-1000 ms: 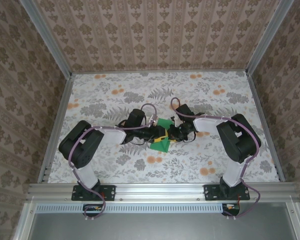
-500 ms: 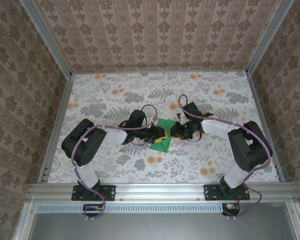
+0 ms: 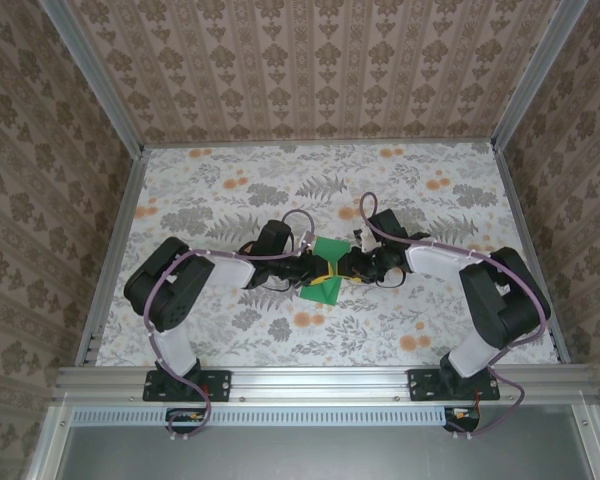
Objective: Fold a paper plane with a square sheet of paper (pick it up from the middle)
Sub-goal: Fold the triangle a second time at the center of the table.
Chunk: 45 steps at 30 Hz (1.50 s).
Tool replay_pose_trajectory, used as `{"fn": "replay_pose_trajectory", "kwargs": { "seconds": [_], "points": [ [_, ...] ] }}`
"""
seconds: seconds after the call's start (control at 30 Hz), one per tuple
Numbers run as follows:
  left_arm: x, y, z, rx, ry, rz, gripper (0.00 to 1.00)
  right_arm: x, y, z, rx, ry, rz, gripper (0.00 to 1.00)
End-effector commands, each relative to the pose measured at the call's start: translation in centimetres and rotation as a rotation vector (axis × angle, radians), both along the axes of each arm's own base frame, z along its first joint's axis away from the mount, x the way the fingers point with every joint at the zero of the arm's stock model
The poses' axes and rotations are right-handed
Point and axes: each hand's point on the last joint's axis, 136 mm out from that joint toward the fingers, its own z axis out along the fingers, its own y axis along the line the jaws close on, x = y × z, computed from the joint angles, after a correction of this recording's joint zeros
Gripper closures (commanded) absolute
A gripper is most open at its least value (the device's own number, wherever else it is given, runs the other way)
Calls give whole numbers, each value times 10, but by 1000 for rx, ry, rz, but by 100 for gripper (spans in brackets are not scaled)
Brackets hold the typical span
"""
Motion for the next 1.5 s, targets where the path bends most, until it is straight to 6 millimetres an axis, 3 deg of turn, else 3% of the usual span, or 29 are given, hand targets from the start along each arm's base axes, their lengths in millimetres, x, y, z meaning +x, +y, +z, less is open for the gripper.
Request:
{"fn": "replay_pose_trajectory", "kwargs": {
  "seconds": [0.0,0.53,0.83,1.07,1.47],
  "points": [
    [1,3,-8,18,7,4,84,2,1,13,26,-49,-10,68],
    [0,3,-8,17,8,3,88,-5,21,2,102,2,66,72],
    [0,2,1,5,-5,-3,89,1,7,-15,-22,5,41,91],
    [-1,4,-4,36,-7,-22,89,6,1,-30,-95,20,53,93],
    [0,-2,-10,54,6,-52,89,13,1,-34,-122,16,67,93]
  ]
}}
